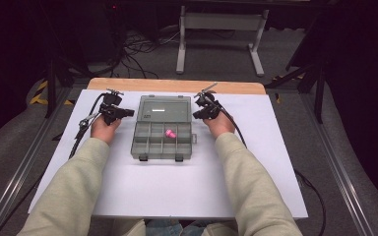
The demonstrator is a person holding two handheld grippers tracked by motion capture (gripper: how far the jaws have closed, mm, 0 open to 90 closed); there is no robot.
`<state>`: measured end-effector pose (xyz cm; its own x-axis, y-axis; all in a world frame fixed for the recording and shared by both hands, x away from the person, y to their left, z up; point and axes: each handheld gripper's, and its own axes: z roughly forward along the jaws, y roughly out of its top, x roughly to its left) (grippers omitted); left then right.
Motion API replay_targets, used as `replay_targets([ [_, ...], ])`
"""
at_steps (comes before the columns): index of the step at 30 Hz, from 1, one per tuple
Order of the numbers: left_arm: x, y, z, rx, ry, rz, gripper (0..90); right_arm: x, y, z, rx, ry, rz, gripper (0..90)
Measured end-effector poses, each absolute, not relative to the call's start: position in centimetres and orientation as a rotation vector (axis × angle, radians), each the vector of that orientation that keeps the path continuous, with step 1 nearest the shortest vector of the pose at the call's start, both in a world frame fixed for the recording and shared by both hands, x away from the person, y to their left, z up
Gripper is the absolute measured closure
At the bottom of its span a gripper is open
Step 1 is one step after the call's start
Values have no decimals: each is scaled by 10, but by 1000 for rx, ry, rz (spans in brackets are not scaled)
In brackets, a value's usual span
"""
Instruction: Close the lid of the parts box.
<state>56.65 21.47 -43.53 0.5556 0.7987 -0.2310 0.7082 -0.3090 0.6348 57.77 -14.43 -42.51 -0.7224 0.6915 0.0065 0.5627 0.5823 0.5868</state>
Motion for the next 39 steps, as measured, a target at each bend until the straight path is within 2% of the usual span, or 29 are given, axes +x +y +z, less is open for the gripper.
replay_targets([
  [18,572,207,-454,2134,1211,81,900,578,-140,-439,1051,2620,821,900],
  [39,574,203,-455,2118,1215,112,900,579,-135,-441,1042,2584,824,900],
])
